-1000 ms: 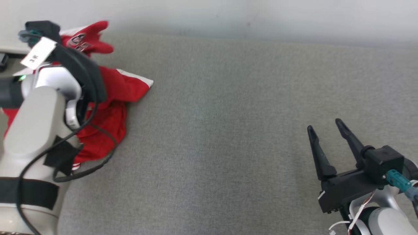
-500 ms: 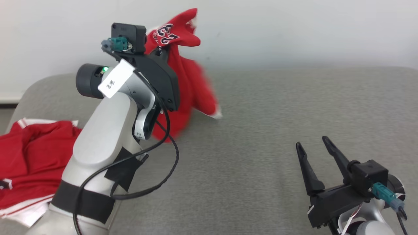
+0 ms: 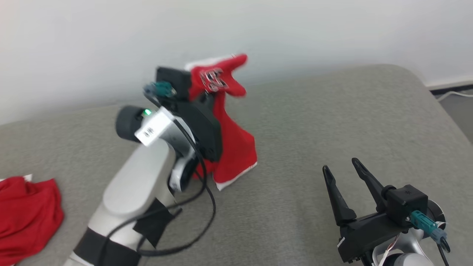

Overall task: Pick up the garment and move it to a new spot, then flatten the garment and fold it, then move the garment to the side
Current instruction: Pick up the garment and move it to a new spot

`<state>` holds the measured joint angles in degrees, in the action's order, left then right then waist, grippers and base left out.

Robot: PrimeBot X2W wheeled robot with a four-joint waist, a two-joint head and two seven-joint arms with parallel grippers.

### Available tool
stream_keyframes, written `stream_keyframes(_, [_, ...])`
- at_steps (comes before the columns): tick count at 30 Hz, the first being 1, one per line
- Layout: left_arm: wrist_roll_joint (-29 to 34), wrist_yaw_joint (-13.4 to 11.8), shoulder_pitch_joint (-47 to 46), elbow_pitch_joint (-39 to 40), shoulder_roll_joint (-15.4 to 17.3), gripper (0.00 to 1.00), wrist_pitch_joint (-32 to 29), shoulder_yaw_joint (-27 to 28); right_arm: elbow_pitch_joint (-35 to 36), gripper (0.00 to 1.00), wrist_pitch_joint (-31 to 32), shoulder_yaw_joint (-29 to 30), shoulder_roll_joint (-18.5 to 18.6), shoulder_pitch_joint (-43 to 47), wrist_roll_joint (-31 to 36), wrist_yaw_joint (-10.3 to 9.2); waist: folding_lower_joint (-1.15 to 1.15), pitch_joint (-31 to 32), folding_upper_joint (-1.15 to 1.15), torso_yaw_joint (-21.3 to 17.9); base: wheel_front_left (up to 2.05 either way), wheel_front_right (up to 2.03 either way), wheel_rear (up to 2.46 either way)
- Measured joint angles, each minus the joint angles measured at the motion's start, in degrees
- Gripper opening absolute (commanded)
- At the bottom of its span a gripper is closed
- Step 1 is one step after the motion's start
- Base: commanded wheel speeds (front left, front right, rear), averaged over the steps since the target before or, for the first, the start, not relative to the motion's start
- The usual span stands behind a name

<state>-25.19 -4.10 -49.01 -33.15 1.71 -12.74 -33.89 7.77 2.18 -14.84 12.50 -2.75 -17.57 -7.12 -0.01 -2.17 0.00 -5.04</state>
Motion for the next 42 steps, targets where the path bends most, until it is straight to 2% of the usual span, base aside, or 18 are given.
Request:
stream_keyframes(2, [-1.59,-0.08,0.87,-0.16,0.07,0.0,0.0,-2.36,0.0,1.0,-0.02,-0.1,-0.18,-0.13,-0.05,0.05,0.0,-0.13,0.0,-1.35,0.0,0.0,0.0])
stream_keyframes(3, [-2.05,-0.07,1.06,-0.41,0.03,0.1,0.01,-3.48,-0.01,1.0,-0.21,-0.05,-0.21,-0.15,-0.07,0.05,0.0,-0.23,0.0,-1.96,0.0,0.0,0.0])
stream_keyframes(4, [-2.78,-0.08,1.25,-0.46,0.05,0.67,0.01,-4.49,-0.02,1.0,-0.25,0.04,-0.21,-0.14,-0.08,0.04,0.0,-0.36,0.0,-2.54,0.0,0.0,0.0])
stream_keyframes(5, [-3.79,-0.05,1.43,-0.45,0.09,1.0,0.01,-5.68,-0.01,1.0,-0.34,0.16,-0.21,-0.13,-0.12,0.04,0.0,-0.51,0.0,-3.04,0.0,0.0,0.0])
stream_keyframes(11, [-9.18,0.09,1.85,-0.74,0.18,1.0,-0.1,-12.39,-0.1,1.0,-0.78,0.94,-0.44,-0.18,-0.57,0.04,0.01,-2.65,0.0,-4.25,0.0,0.0,0.0])
stream_keyframes(16, [-11.31,0.1,1.63,-1.04,0.27,1.0,1.02,-13.05,-0.54,1.0,-1.29,1.94,-0.45,-0.34,-0.6,0.04,0.01,-3.19,0.01,-3.64,0.0,0.0,0.0])
stream_keyframes(21, [-11.09,0.05,1.79,-1.64,0.29,1.0,4.38,-10.14,-1.51,1.0,-2.02,3.39,-0.18,-0.2,-1.32,0.04,0.01,-3.1,0.0,-2.52,0.0,0.0,0.0])
stream_keyframes(23, [-10.61,-0.01,2.36,-0.54,1.75,1.0,6.24,-9.21,-2.14,1.0,-2.2,3.59,-0.19,-0.18,-1.52,0.04,0.01,-2.95,0.0,-2.05,0.0,0.0,0.0])
stream_keyframes(26, [-10.6,-0.46,6.0,1.58,5.89,1.0,8.88,-7.7,-2.55,1.0,-2.43,4.74,0.02,-0.03,-1.58,0.04,0.0,-2.56,0.0,-1.47,0.0,0.0,0.0])
stream_keyframes(30, [-10.72,-0.51,14.1,4.59,11.18,1.0,12.38,-6.34,-3.56,1.0,-2.97,7.06,1.26,1.09,-1.74,0.01,0.01,-1.94,0.0,-0.5,0.0,0.0,0.0])
stream_keyframes(35, [-11.67,-1.13,24.95,9.42,16.05,1.0,17.05,-4.03,-4.04,1.0,-3.26,8.1,1.37,2.88,-1.75,0.01,0.0,-0.74,0.0,0.59,0.0,0.0,0.0])
stream_keyframes(38, [-11.73,-1.97,30.16,12.62,17.63,1.0,20.96,-1.99,-3.94,1.0,-3.66,9.21,1.4,4.51,-1.75,0.0,0.0,-0.11,0.0,1.32,0.0,0.0,0.0])
stream_keyframes(42, [-12.49,-2.45,33.98,17.03,17.61,1.0,26.74,1.48,-4.1,1.0,-3.79,9.5,0.99,5.89,-1.75,0.0,0.0,0.62,0.0,2.4,0.0,0.0,0.0])
